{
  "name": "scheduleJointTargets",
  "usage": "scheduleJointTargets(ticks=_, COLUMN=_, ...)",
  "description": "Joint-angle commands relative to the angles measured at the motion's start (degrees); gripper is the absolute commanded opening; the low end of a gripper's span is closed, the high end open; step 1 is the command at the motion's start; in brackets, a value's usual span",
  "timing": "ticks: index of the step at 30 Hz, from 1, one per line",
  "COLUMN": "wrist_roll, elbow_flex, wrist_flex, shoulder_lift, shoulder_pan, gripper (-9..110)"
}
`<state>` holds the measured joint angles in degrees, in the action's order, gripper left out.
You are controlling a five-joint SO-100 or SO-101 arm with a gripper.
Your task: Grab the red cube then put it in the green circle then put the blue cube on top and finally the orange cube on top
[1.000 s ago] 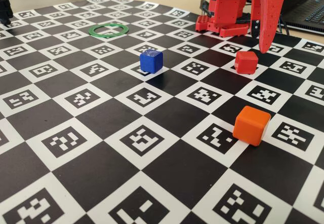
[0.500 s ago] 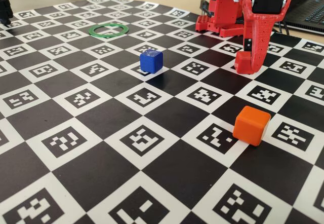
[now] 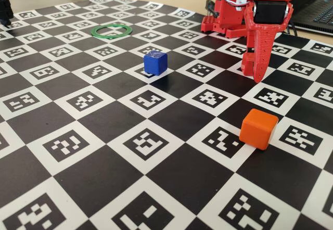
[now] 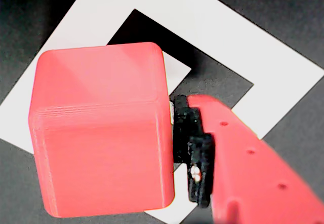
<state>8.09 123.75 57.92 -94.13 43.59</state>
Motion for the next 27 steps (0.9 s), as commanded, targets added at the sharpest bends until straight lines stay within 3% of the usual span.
scheduleJointTargets(ticks=1, wrist_roll=-0.4, elbow_flex=-0.2, wrist_flex=0.0, shoulder_lift=-0.8, shoulder_pan=-0.2, gripper=31)
scheduleJointTargets(ticks=11, wrist_roll=-0.2, elbow_flex=-0.4, wrist_flex=0.1, shoulder_lift=-0.8, shoulder_pan=0.3, gripper=6)
scheduleJointTargets(ticks=19, wrist_roll=-0.7, elbow_flex=-1.2, wrist_flex=2.5, shoulder_lift=-1.8, shoulder_pan=0.7, gripper=4)
scheduleJointTargets(ticks=27, wrist_roll=-0.9, elbow_flex=-7.0, wrist_flex=13.7, shoulder_lift=-8.8, shoulder_pan=-2.5, gripper=4)
